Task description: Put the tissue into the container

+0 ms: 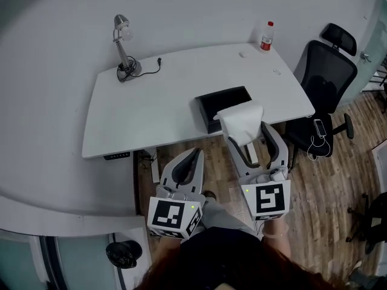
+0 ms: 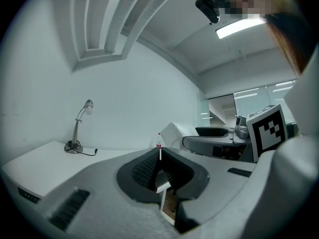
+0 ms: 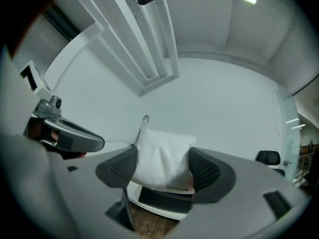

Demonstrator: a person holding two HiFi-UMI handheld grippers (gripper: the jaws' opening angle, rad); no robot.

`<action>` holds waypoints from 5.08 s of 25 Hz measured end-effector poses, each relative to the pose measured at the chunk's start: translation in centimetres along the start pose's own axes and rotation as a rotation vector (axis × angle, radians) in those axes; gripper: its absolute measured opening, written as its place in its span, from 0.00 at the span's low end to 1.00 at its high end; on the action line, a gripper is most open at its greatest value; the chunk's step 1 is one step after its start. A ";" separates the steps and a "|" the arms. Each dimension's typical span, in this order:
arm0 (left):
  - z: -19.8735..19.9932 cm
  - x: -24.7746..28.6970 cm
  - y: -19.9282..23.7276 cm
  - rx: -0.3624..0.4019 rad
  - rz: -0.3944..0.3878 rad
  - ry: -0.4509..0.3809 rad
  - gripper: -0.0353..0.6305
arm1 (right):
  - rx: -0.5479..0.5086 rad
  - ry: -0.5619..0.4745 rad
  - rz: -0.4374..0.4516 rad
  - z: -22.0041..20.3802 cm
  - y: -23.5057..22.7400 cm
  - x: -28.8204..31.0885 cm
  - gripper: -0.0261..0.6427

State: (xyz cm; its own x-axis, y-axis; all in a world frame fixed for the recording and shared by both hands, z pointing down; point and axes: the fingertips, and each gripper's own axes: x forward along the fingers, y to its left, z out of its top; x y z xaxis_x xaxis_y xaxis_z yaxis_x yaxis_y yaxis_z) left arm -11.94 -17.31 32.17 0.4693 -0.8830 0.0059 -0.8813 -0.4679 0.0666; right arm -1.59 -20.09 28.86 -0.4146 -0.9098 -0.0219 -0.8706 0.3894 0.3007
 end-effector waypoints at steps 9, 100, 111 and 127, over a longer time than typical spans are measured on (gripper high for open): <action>0.4 2.8 2.2 0.006 -0.022 -0.001 0.10 | 0.000 0.015 -0.012 -0.6 -0.7 3.5 0.55; -7.7 16.7 10.6 -0.085 -0.051 0.256 0.10 | 0.095 0.719 0.164 -20.6 -1.6 18.8 0.54; -7.3 14.8 10.8 -0.084 -0.020 0.245 0.10 | 0.132 0.630 0.136 -19.3 -1.4 18.5 0.54; -4.7 10.2 8.7 -0.055 0.005 0.170 0.10 | 0.198 0.408 0.025 -13.3 -2.2 14.7 0.39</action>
State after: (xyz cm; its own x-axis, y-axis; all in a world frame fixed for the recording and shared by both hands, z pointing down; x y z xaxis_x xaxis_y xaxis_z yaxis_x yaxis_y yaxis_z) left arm -14.53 -30.20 37.54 0.4713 -0.8644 0.1750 -0.8816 -0.4564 0.1202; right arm -2.26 -36.24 40.59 -0.3323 -0.8664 0.3727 -0.9119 0.3961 0.1077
